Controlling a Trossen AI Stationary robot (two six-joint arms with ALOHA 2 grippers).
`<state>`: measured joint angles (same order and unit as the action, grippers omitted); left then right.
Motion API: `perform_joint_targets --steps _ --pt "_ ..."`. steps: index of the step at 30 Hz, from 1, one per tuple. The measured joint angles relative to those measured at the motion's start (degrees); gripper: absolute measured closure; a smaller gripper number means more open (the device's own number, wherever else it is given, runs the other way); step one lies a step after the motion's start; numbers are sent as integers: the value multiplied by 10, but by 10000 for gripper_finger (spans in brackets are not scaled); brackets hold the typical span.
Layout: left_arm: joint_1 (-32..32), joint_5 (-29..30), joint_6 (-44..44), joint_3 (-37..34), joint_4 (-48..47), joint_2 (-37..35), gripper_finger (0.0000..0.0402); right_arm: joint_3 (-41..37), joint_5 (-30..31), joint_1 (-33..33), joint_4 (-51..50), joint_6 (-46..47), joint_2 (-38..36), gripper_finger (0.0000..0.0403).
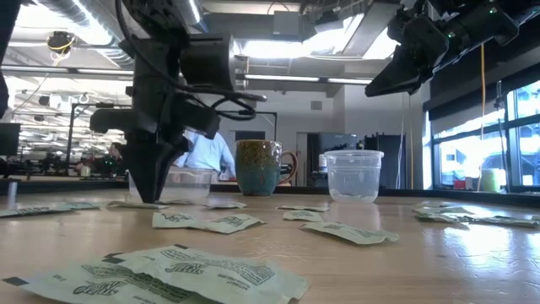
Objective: Pick and place Stevia / Truvia into bins
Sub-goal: Put the light green stevia packet into the left transparent container
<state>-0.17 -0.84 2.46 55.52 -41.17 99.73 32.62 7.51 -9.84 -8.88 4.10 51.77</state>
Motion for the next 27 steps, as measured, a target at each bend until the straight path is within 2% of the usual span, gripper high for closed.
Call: perform_joint_targets --steps 11,20,27 --pt "0 4 0 0 6 3 344 0 0 0 0 0 0 315" --pt "-1 8 -2 -1 14 4 396 0 0 0 0 0 0 315" --pt "-1 9 -2 -1 12 4 400 0 0 0 0 0 0 315"
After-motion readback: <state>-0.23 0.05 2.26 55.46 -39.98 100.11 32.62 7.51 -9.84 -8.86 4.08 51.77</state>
